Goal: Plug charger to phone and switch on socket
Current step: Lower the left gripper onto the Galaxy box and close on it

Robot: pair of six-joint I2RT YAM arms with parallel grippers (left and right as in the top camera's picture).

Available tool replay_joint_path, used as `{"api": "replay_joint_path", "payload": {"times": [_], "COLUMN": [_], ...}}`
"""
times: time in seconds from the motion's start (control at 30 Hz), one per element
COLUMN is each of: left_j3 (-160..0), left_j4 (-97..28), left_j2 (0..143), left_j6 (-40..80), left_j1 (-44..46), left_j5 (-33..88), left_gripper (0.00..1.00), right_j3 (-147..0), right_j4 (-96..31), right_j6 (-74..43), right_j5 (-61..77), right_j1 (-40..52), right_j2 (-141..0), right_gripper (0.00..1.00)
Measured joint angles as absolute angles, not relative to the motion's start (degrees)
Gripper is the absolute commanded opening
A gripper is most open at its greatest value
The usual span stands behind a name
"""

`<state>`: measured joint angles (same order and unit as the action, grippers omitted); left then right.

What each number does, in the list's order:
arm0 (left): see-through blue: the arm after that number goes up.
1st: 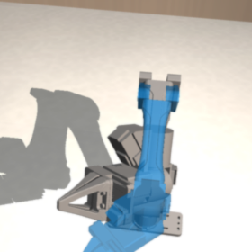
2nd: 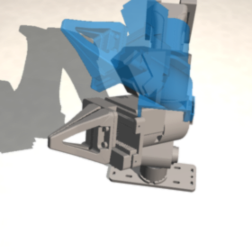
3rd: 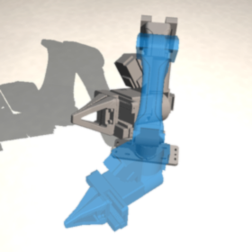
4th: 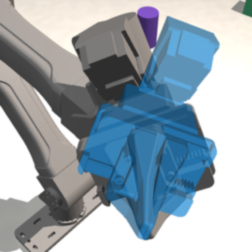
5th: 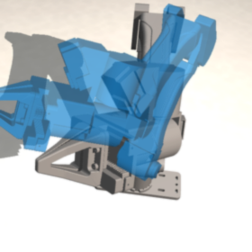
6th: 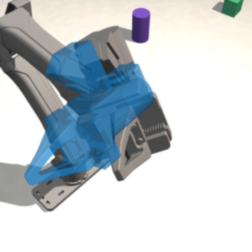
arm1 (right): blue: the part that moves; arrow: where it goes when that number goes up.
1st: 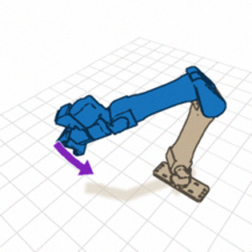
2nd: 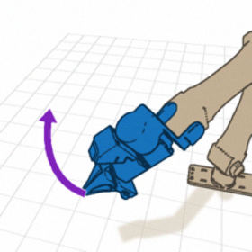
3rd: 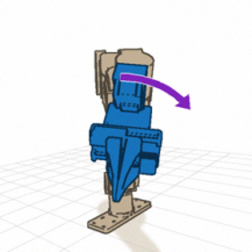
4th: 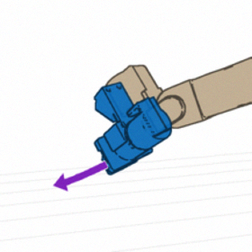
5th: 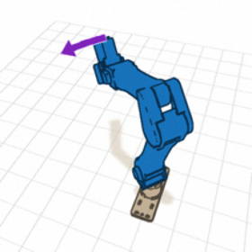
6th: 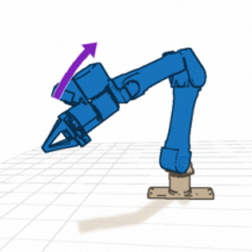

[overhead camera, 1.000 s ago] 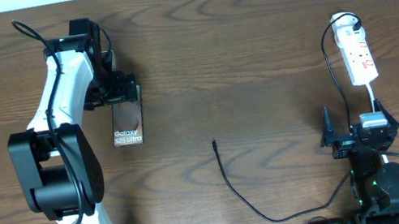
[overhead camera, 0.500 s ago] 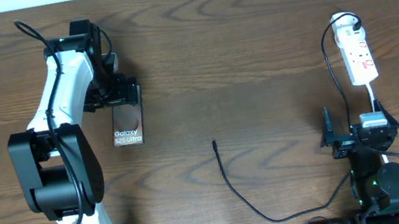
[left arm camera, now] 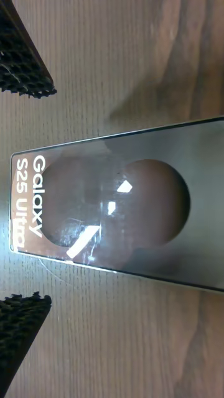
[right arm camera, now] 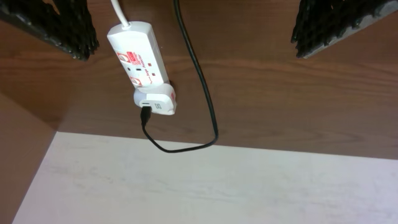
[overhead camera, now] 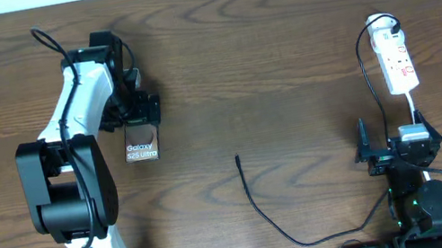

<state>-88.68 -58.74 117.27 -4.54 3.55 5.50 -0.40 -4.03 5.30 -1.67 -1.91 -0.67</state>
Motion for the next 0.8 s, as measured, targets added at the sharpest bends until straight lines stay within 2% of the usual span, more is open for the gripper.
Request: {"api": "replay_joint_path", "payload": {"times": [0.8], "left_j3": [-84.77], "left_j4": [-51.86], "left_j2": [117.27], "left_j6": [-4.54], "left_j1": [3.55], "left_j5": [5.65], "left_gripper": [0.99], "right_j3": [-0.40], "right_j4": [-4.03], "right_j6": [5.30], "right_j5": [-1.67], "right_j1": [-1.91], "right_j2": [-0.67], "right_gripper": [0.99]}}
